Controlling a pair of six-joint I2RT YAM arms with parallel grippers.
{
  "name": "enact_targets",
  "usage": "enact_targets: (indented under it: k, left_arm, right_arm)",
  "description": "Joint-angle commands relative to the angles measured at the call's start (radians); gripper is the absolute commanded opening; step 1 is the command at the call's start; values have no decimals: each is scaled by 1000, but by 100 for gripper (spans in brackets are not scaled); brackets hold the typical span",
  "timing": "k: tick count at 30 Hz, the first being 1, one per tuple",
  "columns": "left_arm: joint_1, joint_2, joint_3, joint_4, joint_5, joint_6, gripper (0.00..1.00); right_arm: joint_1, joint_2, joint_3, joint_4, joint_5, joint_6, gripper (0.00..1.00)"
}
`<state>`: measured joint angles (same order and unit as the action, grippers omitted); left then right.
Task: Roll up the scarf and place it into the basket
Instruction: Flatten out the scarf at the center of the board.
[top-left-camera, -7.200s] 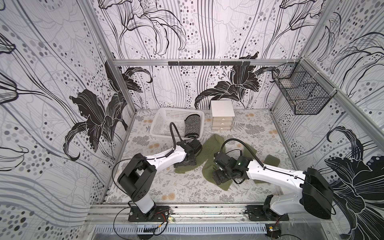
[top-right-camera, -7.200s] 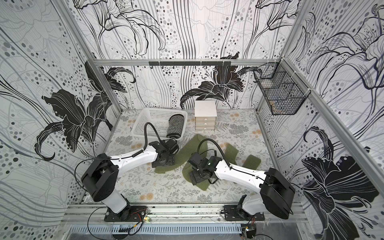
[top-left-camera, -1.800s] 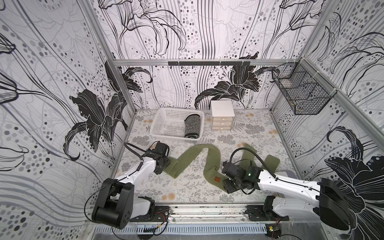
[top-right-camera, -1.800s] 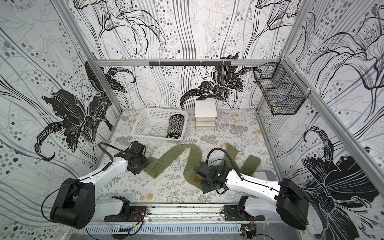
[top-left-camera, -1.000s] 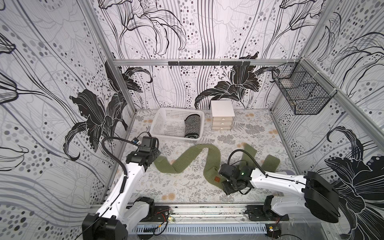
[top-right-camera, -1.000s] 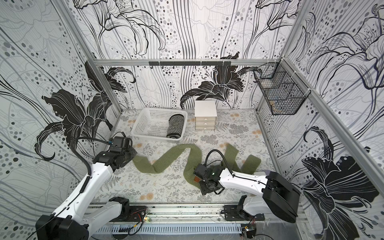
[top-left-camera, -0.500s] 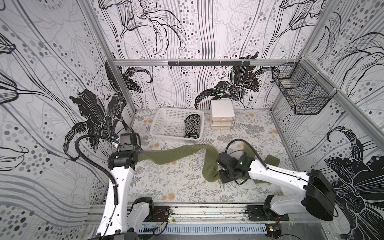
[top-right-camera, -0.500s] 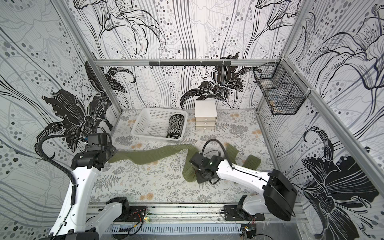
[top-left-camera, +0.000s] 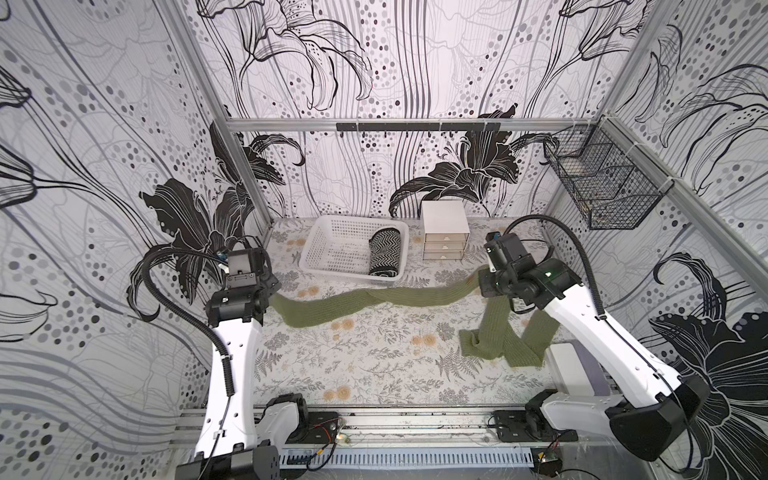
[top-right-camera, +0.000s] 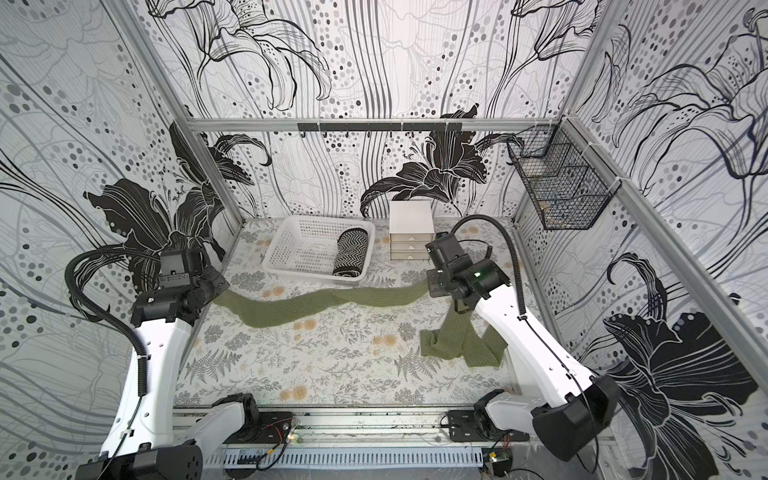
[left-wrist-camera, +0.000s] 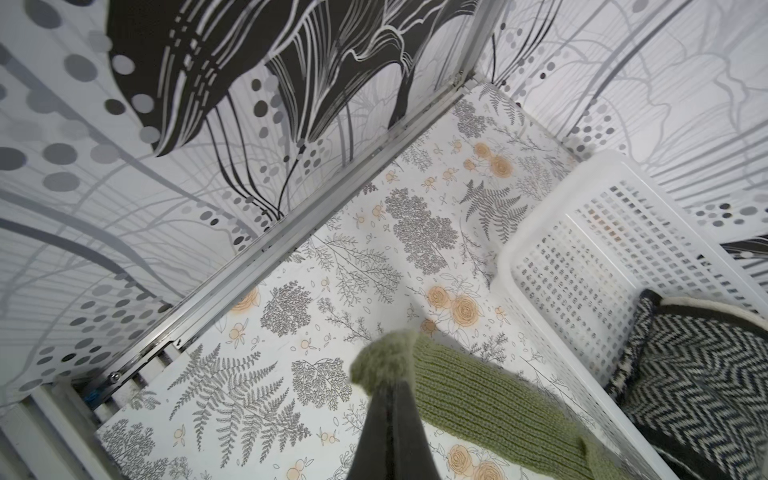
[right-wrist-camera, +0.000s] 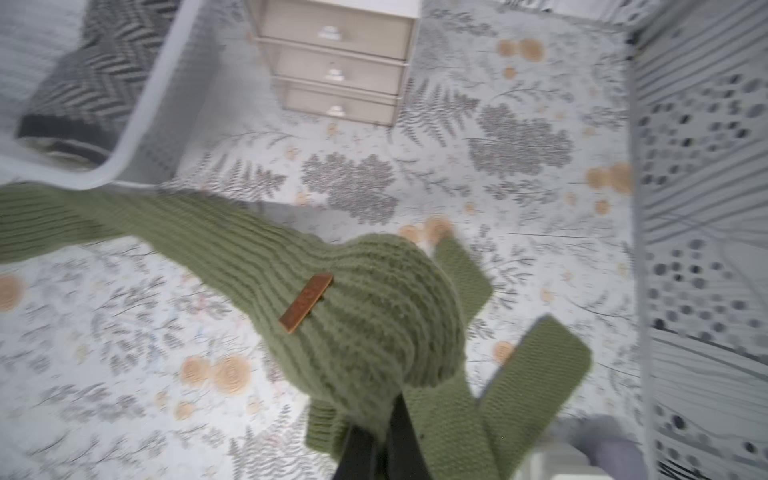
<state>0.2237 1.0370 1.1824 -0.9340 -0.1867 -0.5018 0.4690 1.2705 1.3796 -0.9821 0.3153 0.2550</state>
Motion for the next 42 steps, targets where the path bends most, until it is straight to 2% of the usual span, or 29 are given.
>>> enact_targets:
  k: [1, 5, 11, 18, 23, 25, 29, 33, 35, 37, 38, 39, 42]
  left_arm:
    - [8, 8, -12, 102, 213, 59, 0]
    - [7, -1, -85, 186, 426, 25, 0]
    - [7, -38, -149, 179, 504, 18, 0]
    - [7, -93, -212, 117, 450, 34, 0]
    - [9, -172, -208, 60, 309, 26, 0]
    - [8, -209, -186, 39, 263, 42, 0]
    - [9, -196, -122, 6, 235, 70, 0]
    - [9, -141, -69, 15, 210, 86, 0]
    - [9, -112, -52, 35, 195, 93, 0]
    - [9, -71, -44, 59, 197, 93, 0]
    - [10, -57, -41, 66, 202, 91, 0]
    - [11, -37, -41, 74, 207, 85, 0]
    - [15, 1, -65, 107, 234, 71, 0]
  right_arm:
    - [-110, -26, 62, -53, 62, -103, 0]
    - [-254, -3, 112, -41, 28, -164, 0]
    - [-390, 18, 193, -52, 43, -205, 0]
    - [-399, 76, 204, -53, -34, -187, 0]
    - [-399, 112, 111, -49, -157, -111, 0]
    - [-380, 50, 30, -29, -247, -60, 0]
    - [-246, -106, -106, -68, -202, 34, 0]
    - [-231, -142, -171, -48, -203, 62, 0]
    - [-295, -38, -143, 29, -214, 32, 0]
    - [-419, 157, -67, 113, -299, 2, 0]
    - [-454, 253, -8, 118, -311, -6, 10]
    - [-482, 360, 56, 118, -319, -11, 25]
    - [-519, 554, 168, 158, -372, -6, 42]
